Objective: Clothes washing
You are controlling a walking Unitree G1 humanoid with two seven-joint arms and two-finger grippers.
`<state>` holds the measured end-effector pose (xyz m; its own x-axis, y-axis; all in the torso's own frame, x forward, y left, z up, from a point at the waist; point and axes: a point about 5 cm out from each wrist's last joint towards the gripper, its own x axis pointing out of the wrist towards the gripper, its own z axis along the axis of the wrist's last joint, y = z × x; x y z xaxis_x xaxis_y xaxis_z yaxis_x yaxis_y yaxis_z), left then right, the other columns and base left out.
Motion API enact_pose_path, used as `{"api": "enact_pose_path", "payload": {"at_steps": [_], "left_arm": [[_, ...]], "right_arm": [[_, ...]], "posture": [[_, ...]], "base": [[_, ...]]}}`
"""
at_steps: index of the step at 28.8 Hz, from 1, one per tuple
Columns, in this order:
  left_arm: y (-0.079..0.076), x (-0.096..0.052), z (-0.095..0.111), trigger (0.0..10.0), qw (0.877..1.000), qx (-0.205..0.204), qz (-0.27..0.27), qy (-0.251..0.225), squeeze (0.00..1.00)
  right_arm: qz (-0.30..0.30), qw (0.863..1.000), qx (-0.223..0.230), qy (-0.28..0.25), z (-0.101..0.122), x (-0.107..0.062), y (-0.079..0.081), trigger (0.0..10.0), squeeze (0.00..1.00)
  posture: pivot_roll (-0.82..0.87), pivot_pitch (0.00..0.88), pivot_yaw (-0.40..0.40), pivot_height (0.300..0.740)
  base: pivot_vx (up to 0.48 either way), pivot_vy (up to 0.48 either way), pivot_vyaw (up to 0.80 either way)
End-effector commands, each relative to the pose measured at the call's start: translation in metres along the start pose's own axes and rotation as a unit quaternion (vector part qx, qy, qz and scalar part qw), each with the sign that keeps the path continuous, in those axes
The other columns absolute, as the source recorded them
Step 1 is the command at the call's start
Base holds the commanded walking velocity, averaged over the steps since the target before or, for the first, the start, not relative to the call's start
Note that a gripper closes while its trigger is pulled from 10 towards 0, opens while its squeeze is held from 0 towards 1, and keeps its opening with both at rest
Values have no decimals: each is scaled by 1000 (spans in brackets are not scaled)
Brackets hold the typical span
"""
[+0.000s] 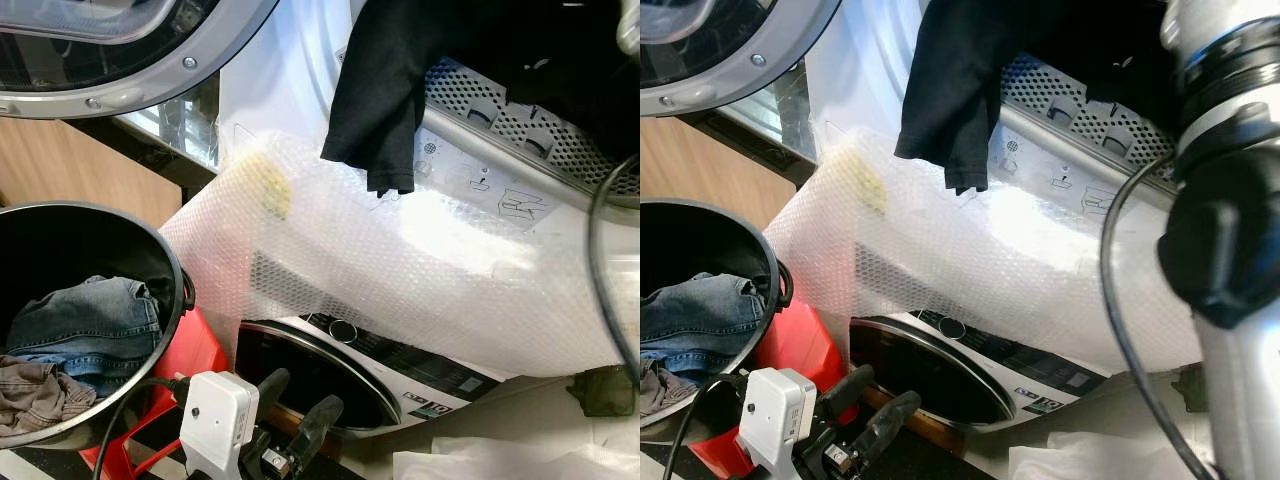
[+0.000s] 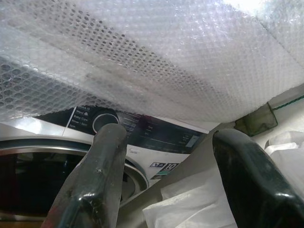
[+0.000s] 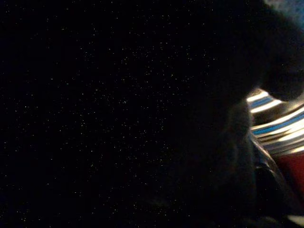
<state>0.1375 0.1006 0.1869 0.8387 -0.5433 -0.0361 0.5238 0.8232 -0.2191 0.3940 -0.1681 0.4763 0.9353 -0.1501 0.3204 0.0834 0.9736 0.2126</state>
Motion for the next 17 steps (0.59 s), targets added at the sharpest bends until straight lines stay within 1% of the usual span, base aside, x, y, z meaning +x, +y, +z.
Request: {"api": "enact_pose_path", "payload": {"at_steps": [1,2,3,4,5,7,9,10,11,14,15,16,17], "left_arm": [[-6,-2,1,10000,1000,-8,-9,-1,0],[-6,-2,1,10000,1000,-8,-9,-1,0],[-6,-2,1,10000,1000,-6,-8,-1,0],[-6,-2,1,10000,1000,-6,-7,-1,0],[-6,-2,2,10000,1000,-7,-6,-2,0],[-6,-2,2,10000,1000,-6,-4,-3,0],[-6,-2,2,10000,1000,-5,-3,-4,0],[-6,-2,2,10000,1000,-4,-1,-4,0],[-5,-2,2,10000,1000,-3,0,-4,0],[-4,-2,2,10000,1000,-3,2,-5,0],[-4,-2,2,10000,1000,-1,3,-5,0],[-4,-2,3,10000,1000,0,3,-5,0],[-4,-2,3,10000,1000,0,3,-5,0]], "right_arm": [[-4,998,-57,17,-2,1,-9,10000,0],[-4,998,-57,17,-2,1,-9,10000,0],[-12,997,-78,20,-5,1,-11,10000,0],[-23,996,-90,19,-5,1,-14,10000,0],[-33,995,-91,27,-8,1,-17,10000,0],[-79,991,-96,43,-14,1,-31,10000,0],[-105,989,-97,49,-17,1,-40,10000,0],[-124,984,-113,53,-19,0,-48,10000,0],[-135,978,-149,52,-20,0,-55,10000,0],[-135,972,-181,63,-24,0,-62,10000,0],[-135,967,-203,68,-25,-1,-66,10000,0],[-137,967,-204,71,-26,-1,-67,10000,753],[-135,967,-201,75,-27,-1,-69,10000,1000]], "posture": [[65,260,-355,740],[65,260,-355,740],[68,259,-354,740],[69,259,-354,740],[72,257,-355,740],[78,253,-354,740],[78,253,-354,740],[83,249,-353,740],[87,246,-354,740],[87,242,-352,740],[86,238,-350,740],[86,235,-348,740],[86,235,-348,740]], "base": [[0,0,0],[0,0,0],[0,0,0],[0,0,0],[0,0,0],[0,0,0],[0,0,0],[0,0,0],[0,0,0],[0,0,0],[0,0,0],[0,0,0],[0,0,0]]}}
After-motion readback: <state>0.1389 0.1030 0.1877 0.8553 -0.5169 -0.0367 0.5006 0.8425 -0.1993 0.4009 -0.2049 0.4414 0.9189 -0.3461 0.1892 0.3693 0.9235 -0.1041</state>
